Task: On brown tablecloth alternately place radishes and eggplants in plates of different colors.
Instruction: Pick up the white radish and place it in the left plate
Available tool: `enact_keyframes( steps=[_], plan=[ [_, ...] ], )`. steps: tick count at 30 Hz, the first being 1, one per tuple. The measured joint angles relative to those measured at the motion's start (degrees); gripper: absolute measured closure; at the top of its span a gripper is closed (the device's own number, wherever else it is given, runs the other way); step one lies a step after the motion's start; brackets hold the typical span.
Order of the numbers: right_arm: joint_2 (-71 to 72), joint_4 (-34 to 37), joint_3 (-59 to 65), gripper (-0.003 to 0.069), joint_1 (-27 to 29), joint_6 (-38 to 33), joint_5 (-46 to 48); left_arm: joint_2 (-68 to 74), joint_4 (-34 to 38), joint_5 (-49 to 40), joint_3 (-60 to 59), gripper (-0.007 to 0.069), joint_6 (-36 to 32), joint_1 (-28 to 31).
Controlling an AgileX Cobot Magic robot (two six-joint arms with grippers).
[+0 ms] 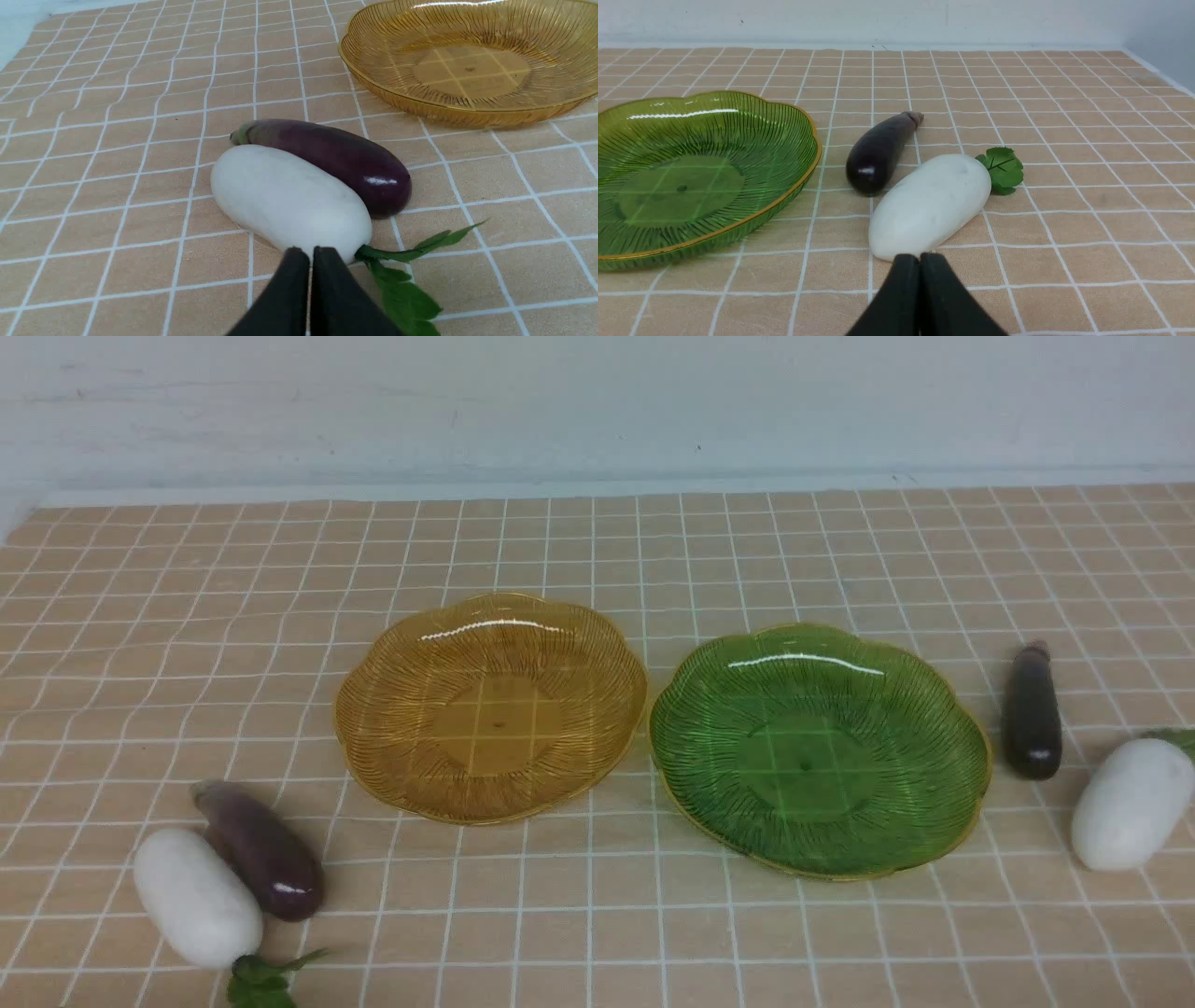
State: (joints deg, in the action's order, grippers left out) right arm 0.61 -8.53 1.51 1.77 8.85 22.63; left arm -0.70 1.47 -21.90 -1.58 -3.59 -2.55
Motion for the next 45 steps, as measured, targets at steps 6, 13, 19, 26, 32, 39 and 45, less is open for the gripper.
enact_keyframes(
  steps=[6,13,19,26,32,39,45],
  plan=[
    [0.0,0.0,0.0,0.0674,0.0,0.0,0.0,0.0,0.0,0.0,0.0,0.0628,0.0,0.0],
    [0.0,0.0,0.0,0.0674,0.0,0.0,0.0,0.0,0.0,0.0,0.0,0.0628,0.0,0.0],
    [0.0,0.0,0.0,0.0674,0.0,0.0,0.0,0.0,0.9,0.1,0.0,0.0628,0.6,0.0],
    [0.0,0.0,0.0,0.0674,0.0,0.0,0.0,0.0,21.1,6.0,0.0,0.0628,8.5,0.0],
    [0.0,-0.1,0.0,0.0674,0.0,0.0,0.0,0.0,29.5,11.7,0.0,0.0628,9.2,0.0],
    [0.0,0.7,0.0,0.0674,0.0,0.6,-1.3,0.0,36.0,23.7,-0.2,0.0628,9.3,0.0],
    [0.0,13.7,0.2,0.0674,0.0,7.5,-11.5,0.0,37.7,26.6,4.1,0.0628,8.9,0.0]
  ],
)
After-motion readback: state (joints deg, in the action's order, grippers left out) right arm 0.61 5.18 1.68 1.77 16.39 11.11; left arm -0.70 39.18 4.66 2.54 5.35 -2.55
